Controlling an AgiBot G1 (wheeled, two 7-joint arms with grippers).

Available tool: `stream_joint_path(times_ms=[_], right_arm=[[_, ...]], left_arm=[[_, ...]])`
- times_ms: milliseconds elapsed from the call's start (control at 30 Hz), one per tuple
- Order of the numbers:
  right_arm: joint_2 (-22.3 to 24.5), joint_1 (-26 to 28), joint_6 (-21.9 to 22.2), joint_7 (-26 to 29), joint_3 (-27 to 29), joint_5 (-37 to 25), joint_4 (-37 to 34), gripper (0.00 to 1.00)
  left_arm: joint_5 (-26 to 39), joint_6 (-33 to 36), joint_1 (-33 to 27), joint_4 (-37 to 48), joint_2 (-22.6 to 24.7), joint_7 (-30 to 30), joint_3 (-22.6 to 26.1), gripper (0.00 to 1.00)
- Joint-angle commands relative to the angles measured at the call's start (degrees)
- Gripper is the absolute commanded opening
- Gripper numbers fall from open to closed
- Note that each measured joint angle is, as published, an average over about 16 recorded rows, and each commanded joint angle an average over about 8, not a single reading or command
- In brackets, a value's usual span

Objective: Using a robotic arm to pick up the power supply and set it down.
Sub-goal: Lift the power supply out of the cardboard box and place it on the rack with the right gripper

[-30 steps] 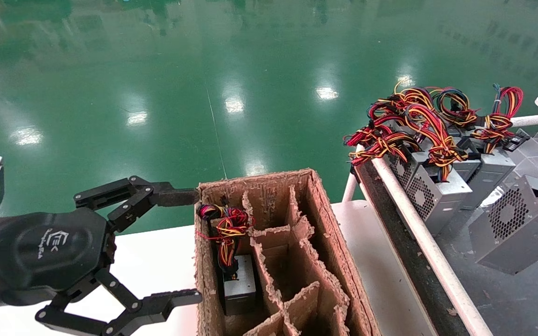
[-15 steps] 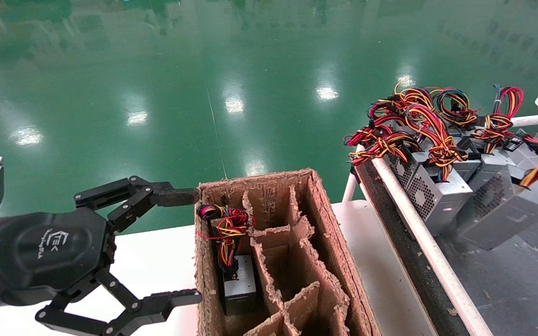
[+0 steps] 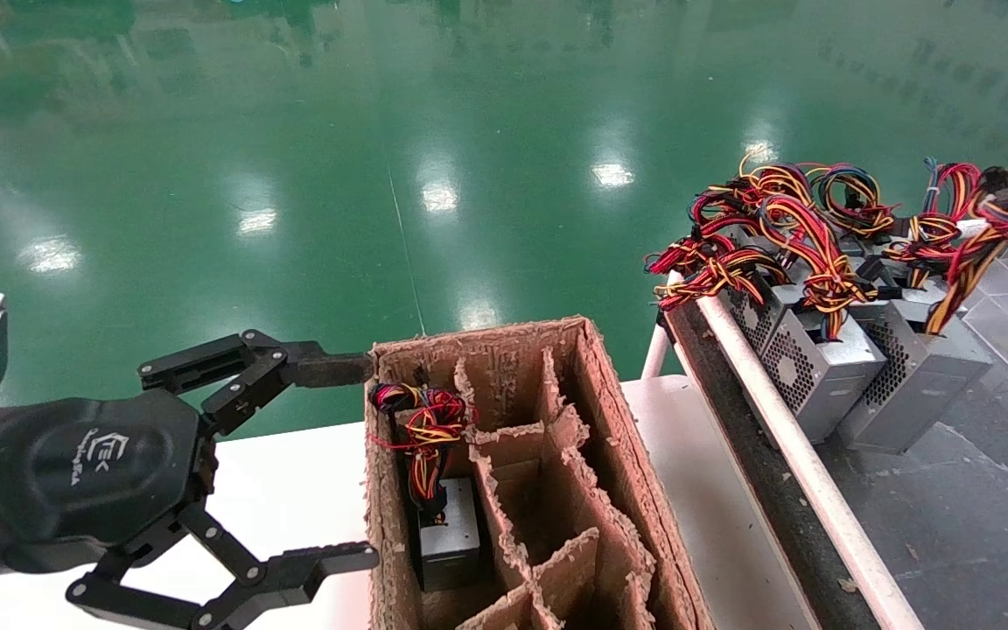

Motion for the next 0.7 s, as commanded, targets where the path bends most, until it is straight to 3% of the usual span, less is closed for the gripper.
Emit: stream_joint_path(times_ms=[33,567,600,700], right_arm=[[-0.96,0.95,0.02,-0.79,-0.42,-0.70,-1.31,0.00],[-4.77,4.99,-1.03,-5.52,-2.17,-3.37,-9.15,0.00],[-4.89,5.16,-1.14,-5.75,-2.24,-3.46,-9.47,0.05],[-5.22,5.63,-1.38,-6.27,-2.45,-3.76,-10.37,0.42]], left_arm=[[0.00,0.00,0.00,0.00,0.00,0.00,0.00,1.00],[-0.01,-0.01,-0.01,0.00,-0.01,0.01,0.02,1.00],[-0.01,-0.01,-0.01,0.00,-0.01,0.01,0.02,1.00],[-0.02,-0.01,-0.01,0.00,-0.01,0.01,0.02,1.00]])
